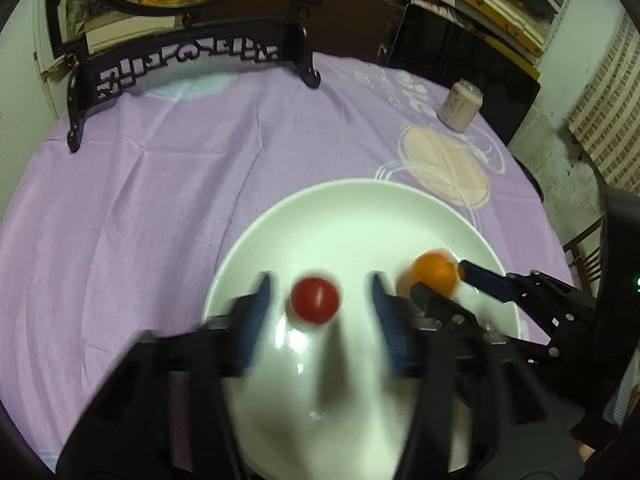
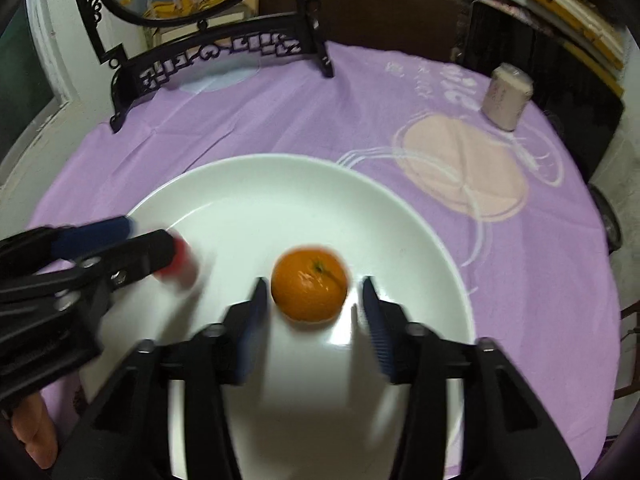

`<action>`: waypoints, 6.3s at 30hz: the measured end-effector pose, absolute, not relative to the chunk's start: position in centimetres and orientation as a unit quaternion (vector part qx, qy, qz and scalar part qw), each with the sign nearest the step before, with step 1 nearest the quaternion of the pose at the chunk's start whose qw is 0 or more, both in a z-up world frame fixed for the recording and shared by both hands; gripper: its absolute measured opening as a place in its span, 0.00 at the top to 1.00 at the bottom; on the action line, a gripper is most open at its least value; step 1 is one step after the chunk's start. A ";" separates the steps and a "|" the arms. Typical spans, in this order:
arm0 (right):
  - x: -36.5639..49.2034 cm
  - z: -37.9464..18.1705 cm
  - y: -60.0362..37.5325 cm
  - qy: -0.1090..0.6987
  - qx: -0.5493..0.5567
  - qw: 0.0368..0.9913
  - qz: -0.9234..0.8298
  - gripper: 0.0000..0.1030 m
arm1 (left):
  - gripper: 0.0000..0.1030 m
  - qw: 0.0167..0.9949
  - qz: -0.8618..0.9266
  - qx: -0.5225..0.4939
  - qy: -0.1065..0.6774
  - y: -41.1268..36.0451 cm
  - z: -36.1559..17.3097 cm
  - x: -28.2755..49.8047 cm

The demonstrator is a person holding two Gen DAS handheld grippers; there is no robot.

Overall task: Organize fruits
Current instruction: 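Carry the tangerine and tomato onto the white plate and open both grippers, then grasp a dark red cherry with the right gripper while the left gripper grasps an orange, then carry the cherry and orange onto the white plate and open both grippers, then grasp a dark brown round fruit with the right gripper while the left gripper grasps an orange, then carry the brown fruit and orange onto the white plate and release both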

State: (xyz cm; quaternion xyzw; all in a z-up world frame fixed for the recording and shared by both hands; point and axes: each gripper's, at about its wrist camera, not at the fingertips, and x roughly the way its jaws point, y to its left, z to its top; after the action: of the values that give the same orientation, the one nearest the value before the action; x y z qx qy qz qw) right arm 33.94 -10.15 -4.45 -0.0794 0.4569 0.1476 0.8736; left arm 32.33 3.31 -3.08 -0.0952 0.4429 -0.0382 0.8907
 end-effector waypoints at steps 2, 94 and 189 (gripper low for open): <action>33.1 -3.5 -10.9 0.441 -0.085 0.883 0.134 0.50 | 0.41 0.900 -0.032 -0.096 0.423 3.8 -1.9 30.5; 31.2 -3.8 -11.8 0.445 -0.059 0.884 0.130 0.59 | 0.60 0.882 -0.022 -0.085 0.463 2.2 -3.7 31.6; 19.9 0.0 -13.1 0.405 -0.084 0.890 0.192 0.61 | 0.66 0.909 -0.083 -0.026 0.408 1.8 -0.2 20.9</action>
State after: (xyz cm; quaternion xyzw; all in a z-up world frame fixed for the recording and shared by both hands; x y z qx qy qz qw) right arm 19.89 -13.07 -0.03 -0.0836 0.4046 0.1923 0.8901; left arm 20.86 1.81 -0.16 -0.0261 0.4080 -0.0830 0.9088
